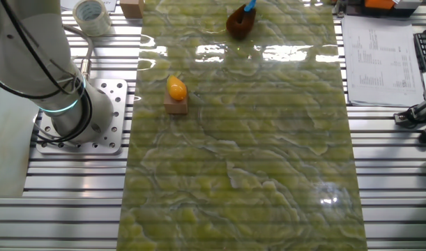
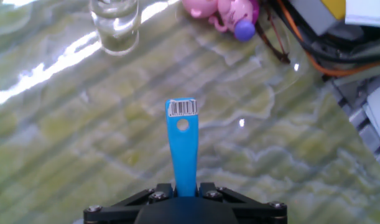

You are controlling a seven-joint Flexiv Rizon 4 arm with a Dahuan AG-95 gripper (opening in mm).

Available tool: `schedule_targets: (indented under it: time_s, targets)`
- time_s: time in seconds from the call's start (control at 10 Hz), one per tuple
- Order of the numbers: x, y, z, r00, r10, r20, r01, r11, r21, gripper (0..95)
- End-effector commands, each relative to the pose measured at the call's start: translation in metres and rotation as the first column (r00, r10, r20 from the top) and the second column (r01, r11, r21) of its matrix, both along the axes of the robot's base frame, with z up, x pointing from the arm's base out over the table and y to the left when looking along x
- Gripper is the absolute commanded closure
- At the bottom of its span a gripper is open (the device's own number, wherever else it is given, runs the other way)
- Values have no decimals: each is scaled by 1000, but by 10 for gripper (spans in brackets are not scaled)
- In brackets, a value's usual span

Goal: Scrub the table with a brush

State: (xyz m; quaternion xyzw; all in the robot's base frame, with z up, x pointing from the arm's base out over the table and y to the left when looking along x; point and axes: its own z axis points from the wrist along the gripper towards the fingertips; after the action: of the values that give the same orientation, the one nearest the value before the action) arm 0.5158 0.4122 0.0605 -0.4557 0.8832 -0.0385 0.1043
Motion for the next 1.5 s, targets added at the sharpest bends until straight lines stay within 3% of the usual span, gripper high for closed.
schedule_targets:
  time_s: [0.1, 0.3, 0.7, 1.0, 1.5]
  targets:
    - [6, 3, -2, 1000, -4, 11, 4, 1000, -3, 950]
    - [4, -1, -4, 1000, 22, 11, -21, 1000, -11, 950]
    - [-12, -14, -13, 999, 51, 11, -51, 999, -15, 950]
    - [-28, -25, -16, 997, 71, 3, -71, 997, -21, 950]
    - [-67, -42, -15, 994, 112, -11, -112, 993, -37, 950]
